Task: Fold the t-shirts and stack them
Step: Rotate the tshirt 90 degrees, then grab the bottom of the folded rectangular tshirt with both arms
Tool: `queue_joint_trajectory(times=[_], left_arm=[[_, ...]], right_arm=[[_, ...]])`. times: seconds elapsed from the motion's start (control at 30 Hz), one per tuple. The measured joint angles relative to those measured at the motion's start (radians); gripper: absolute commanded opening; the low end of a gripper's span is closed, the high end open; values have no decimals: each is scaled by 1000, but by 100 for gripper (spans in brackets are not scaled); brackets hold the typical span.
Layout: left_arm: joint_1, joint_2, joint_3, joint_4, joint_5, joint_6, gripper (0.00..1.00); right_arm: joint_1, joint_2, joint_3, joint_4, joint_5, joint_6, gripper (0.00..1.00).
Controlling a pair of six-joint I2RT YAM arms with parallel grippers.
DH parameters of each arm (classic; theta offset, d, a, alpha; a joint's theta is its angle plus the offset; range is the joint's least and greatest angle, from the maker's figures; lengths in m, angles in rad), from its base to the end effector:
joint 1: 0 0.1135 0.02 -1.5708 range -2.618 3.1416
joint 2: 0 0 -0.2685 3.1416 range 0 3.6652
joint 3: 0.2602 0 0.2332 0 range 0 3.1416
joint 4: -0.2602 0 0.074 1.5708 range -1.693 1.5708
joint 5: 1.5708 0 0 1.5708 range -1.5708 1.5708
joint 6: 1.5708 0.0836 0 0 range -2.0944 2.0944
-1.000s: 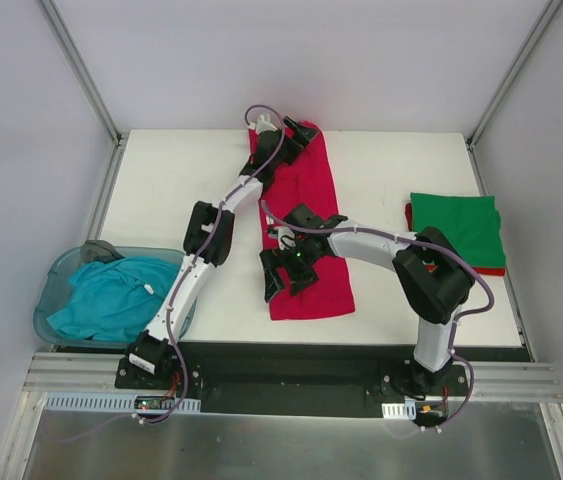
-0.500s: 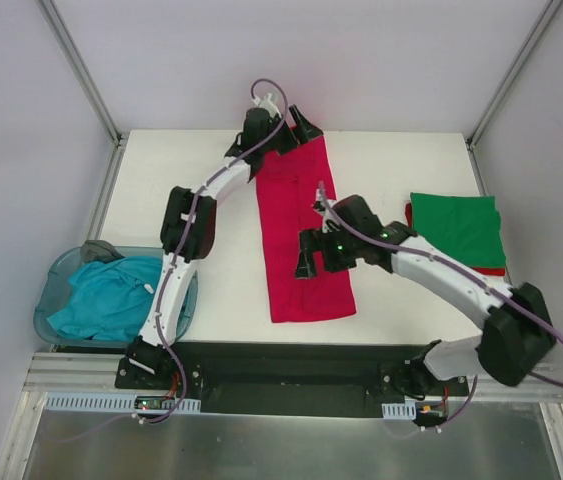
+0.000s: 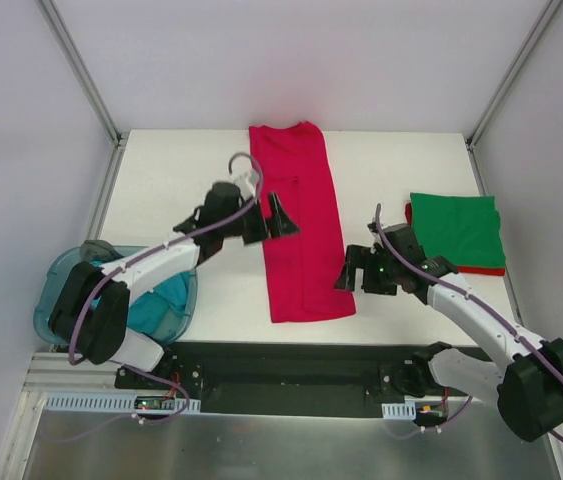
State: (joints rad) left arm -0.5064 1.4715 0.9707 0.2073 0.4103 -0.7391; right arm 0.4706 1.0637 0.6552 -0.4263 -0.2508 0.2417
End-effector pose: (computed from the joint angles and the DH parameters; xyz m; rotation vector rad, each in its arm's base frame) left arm 0.3022 -0.2058 0.2815 0.0750 2.0310 -1.2093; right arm 0.1905 0.1202 0.1989 -0.4005 2.4351 0.6226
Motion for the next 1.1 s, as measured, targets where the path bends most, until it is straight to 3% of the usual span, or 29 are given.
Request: queue_joint_trajectory(times=[0.13,0.23,0.3,0.4,0.63,0.83,0.97,1.1], left_arm=[[-112,-56,-261,-96,-81,-14,99],[-184,-70,-342,-172,-142,-31,99],[-231,-85,-346,-200,-190,-40,99],[-311,-111,-341,-226,-286,-58,91],[-413,-45,-275,-335,-425,-83,83],[-448,-29,-258,-378,-463,-119,61],[-464,-26,-259,-388,-474,-141,56],[-482,-13,-256,-389,-475,-155,44]], right_arm=[[28,19,1,-23,48,-48,96],[74,49,1,-37,99,-71,96],[117,82,3,-43,125,-80,96],[169,138,10,-49,157,-92,96],[190,237,40,-50,212,-105,98],[202,277,47,-51,226,-109,99],[202,279,47,-54,256,-109,99],[203,279,47,-55,272,-109,99]])
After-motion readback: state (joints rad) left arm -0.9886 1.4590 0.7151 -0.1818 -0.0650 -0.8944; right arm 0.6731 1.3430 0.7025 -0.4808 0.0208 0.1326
